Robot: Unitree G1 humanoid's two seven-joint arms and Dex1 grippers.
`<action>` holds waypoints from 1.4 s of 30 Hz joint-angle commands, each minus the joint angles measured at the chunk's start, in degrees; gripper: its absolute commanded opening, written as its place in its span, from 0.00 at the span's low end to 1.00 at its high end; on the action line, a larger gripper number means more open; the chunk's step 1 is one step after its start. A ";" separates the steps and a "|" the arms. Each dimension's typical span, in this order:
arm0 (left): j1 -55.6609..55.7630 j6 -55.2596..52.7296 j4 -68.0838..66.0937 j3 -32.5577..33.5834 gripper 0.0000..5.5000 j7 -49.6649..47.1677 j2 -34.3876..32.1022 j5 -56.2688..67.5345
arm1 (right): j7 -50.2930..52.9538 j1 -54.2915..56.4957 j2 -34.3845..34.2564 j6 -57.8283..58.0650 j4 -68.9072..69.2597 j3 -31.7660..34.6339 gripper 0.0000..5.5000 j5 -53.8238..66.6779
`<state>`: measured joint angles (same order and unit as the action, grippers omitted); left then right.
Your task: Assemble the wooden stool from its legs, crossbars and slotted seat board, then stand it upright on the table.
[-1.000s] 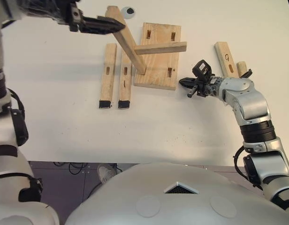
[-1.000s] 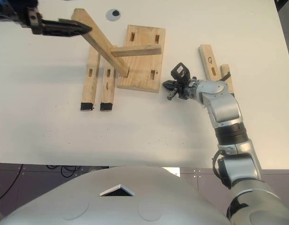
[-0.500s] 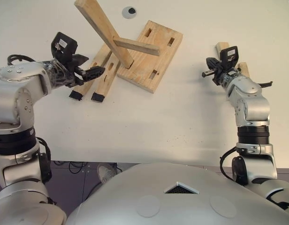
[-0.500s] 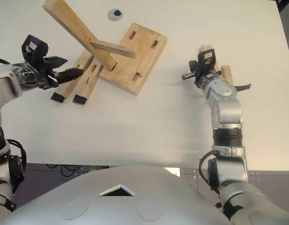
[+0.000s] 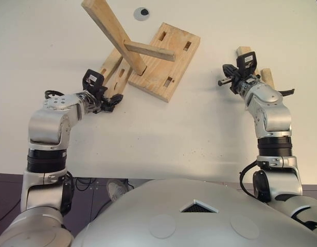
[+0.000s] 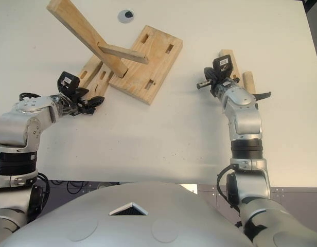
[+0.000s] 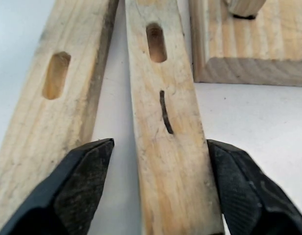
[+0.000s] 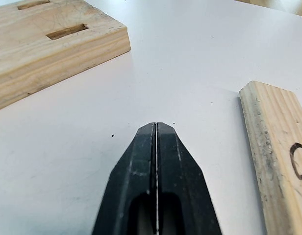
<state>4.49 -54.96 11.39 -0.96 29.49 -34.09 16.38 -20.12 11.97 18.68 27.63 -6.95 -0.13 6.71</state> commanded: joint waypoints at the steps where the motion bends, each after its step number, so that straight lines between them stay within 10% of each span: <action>1: -2.64 0.75 -1.14 -0.92 0.52 -0.30 0.65 -0.63 | -0.42 0.69 0.30 -0.39 -0.57 -0.25 0.00 -0.59; 20: 35.51 3.26 -10.37 17.64 0.37 4.20 -5.55 10.89 | -3.76 10.27 1.57 -2.07 -5.85 1.51 0.00 -0.11; 28: 59.52 -12.81 -11.07 13.32 0.37 13.66 -5.24 26.34 | -17.28 38.60 6.64 22.86 -7.68 20.01 0.24 30.32; 42: 56.64 -22.83 -4.17 16.53 0.37 7.81 5.48 42.45 | -9.51 49.20 5.10 48.16 -3.41 33.35 0.72 71.83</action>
<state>62.37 -77.13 6.53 14.93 38.07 -28.82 57.64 -30.67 59.06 23.19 74.57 -8.69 31.54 73.98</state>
